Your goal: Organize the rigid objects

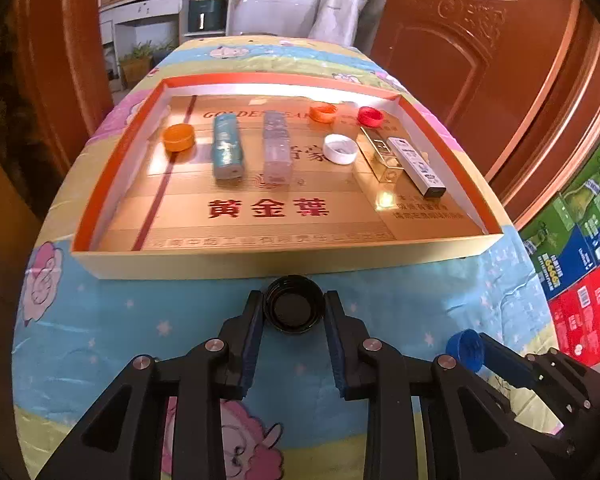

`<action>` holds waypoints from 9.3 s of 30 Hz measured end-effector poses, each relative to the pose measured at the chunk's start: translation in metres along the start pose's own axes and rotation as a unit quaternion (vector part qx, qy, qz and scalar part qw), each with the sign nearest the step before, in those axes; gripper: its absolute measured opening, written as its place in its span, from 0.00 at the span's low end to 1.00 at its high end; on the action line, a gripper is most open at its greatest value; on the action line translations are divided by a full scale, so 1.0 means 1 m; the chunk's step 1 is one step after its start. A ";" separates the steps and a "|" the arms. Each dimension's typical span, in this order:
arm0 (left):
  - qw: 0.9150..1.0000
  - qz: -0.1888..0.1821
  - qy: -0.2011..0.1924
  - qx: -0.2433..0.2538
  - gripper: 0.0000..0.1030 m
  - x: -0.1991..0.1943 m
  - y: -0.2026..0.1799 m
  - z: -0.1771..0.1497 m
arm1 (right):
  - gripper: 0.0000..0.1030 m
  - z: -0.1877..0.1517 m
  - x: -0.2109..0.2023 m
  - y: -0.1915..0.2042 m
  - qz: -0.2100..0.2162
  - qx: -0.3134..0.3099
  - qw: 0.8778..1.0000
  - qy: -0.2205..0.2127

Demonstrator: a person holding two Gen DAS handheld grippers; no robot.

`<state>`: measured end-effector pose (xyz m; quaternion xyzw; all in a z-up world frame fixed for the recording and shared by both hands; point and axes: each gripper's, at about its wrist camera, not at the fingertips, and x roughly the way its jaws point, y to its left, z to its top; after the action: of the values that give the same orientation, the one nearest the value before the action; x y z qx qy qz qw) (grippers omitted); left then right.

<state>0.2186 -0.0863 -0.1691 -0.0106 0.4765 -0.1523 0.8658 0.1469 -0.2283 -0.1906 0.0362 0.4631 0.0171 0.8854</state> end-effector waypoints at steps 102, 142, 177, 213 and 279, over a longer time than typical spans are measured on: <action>0.997 0.050 0.040 -0.049 0.30 0.102 0.096 0.192 | 0.29 0.235 0.163 0.049 0.040 -0.087 0.994 0.050; 0.998 0.040 0.020 -0.049 0.47 0.092 0.096 0.189 | 0.36 0.228 0.156 0.040 0.017 -0.071 0.997 0.037; 0.995 0.046 -0.074 -0.039 0.47 -0.045 0.052 0.132 | 0.36 0.175 0.019 0.030 -0.027 -0.021 0.999 -0.025; 0.980 0.096 -0.176 -0.017 0.47 -0.210 0.005 0.015 | 0.36 0.069 -0.147 0.067 -0.068 0.000 0.989 -0.129; 0.965 0.105 -0.238 -0.009 0.47 -0.312 -0.029 -0.091 | 0.36 -0.024 -0.252 0.088 -0.064 -0.010 0.977 -0.204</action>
<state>-0.0198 -0.0166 0.0420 -0.0040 0.2560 -0.0491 0.9654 -0.0164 -0.1558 0.0091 0.0001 0.2736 -0.0430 0.9609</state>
